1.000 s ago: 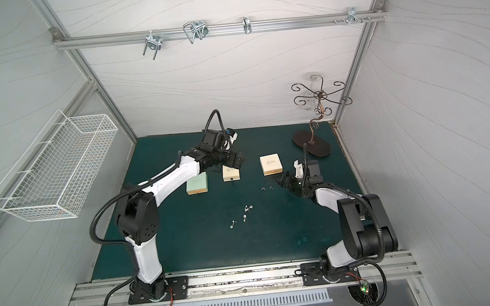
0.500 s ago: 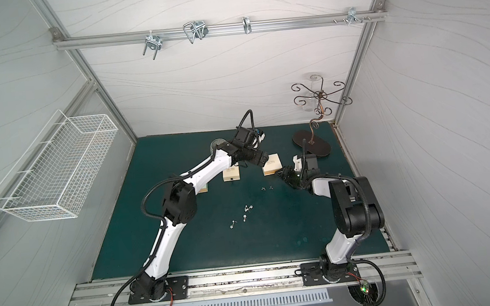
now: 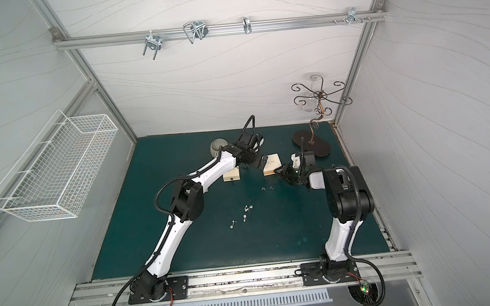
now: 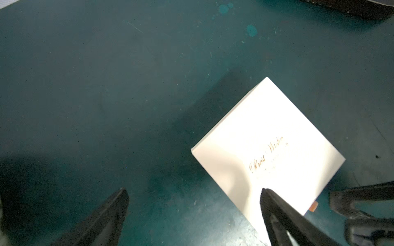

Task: Place the earrings into the drawer-style jewelry box
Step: Open the drawer in the jewelry box.

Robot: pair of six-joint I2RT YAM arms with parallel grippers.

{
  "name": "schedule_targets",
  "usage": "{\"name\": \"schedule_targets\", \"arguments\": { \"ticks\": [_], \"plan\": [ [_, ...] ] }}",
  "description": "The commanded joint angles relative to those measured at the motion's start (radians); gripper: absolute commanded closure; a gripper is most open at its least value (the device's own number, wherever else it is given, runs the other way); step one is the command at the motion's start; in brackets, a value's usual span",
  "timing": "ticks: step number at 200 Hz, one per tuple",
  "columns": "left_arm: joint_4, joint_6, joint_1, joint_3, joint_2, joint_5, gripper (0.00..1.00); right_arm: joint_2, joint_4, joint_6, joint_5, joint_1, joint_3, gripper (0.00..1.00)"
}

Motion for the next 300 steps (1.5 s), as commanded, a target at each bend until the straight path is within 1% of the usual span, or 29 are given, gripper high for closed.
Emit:
{"name": "schedule_targets", "arguments": {
  "ticks": [1, 74, 165, 272, 282, 300],
  "plan": [
    [-0.002, 0.013, -0.004, 0.063, 0.036, -0.013, 0.01, 0.031, 0.029, 0.028, -0.029, -0.005, 0.024, 0.59],
    [-0.022, 0.042, -0.005, 0.092, 0.058, -0.044, 0.01, 0.085, 0.054, 0.052, -0.054, -0.001, 0.049, 0.63],
    [-0.047, 0.086, -0.005, 0.101, 0.077, -0.047, 0.01, 0.116, 0.052, 0.065, -0.056, 0.006, 0.068, 0.70],
    [-0.055, 0.094, -0.006, 0.094, 0.079, -0.056, 0.01, 0.139, 0.081, 0.088, -0.066, 0.016, 0.081, 0.85],
    [-0.058, 0.097, -0.005, 0.094, 0.076, -0.062, 0.01, 0.141, 0.080, 0.089, -0.067, 0.015, 0.084, 0.88],
    [-0.058, 0.100, -0.005, 0.089, 0.073, -0.065, 0.01, 0.146, 0.069, 0.087, -0.071, 0.016, 0.089, 0.97]
  ]
}}
